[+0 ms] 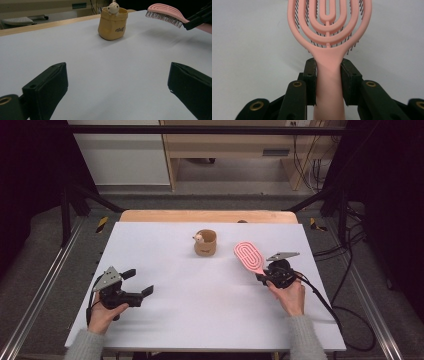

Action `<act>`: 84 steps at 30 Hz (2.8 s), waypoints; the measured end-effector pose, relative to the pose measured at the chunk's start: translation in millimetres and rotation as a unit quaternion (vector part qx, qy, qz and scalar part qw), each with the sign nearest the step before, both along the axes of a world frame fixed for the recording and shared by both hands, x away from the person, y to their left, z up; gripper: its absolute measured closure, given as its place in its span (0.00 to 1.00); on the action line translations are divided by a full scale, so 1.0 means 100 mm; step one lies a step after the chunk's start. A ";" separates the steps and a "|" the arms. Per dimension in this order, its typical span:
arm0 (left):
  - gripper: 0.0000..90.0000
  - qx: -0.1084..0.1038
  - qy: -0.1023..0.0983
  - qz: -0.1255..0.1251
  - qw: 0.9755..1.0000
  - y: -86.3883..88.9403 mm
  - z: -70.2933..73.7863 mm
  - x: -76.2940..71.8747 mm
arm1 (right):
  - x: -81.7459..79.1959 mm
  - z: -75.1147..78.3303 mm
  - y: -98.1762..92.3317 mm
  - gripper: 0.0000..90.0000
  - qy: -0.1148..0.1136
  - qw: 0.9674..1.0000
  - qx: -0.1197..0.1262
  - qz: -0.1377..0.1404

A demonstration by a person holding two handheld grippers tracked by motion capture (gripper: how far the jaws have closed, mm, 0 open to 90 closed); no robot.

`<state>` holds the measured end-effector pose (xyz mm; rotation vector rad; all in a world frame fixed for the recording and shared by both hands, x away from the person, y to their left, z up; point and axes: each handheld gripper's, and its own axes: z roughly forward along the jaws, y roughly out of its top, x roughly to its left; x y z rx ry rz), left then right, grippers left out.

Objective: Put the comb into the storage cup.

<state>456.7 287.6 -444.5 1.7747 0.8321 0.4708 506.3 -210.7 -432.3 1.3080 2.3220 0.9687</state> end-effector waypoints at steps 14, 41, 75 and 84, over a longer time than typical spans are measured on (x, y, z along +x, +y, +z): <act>0.03 -0.001 0.001 -0.003 1.000 -0.05 0.01 -0.01 | -0.05 0.04 0.07 0.77 -0.018 1.000 0.016 0.020; 0.03 -0.006 0.002 -0.010 1.000 -0.14 0.02 -0.03 | -0.15 0.13 0.14 0.77 -0.056 0.995 0.062 0.056; 0.04 -0.019 0.010 -0.018 1.000 -0.30 0.08 -0.06 | -0.25 0.17 0.42 0.77 -0.083 0.987 0.084 0.109; 0.03 -0.022 0.009 -0.017 1.000 -0.35 0.12 -0.07 | -0.27 0.16 0.51 0.77 -0.086 0.986 0.084 0.117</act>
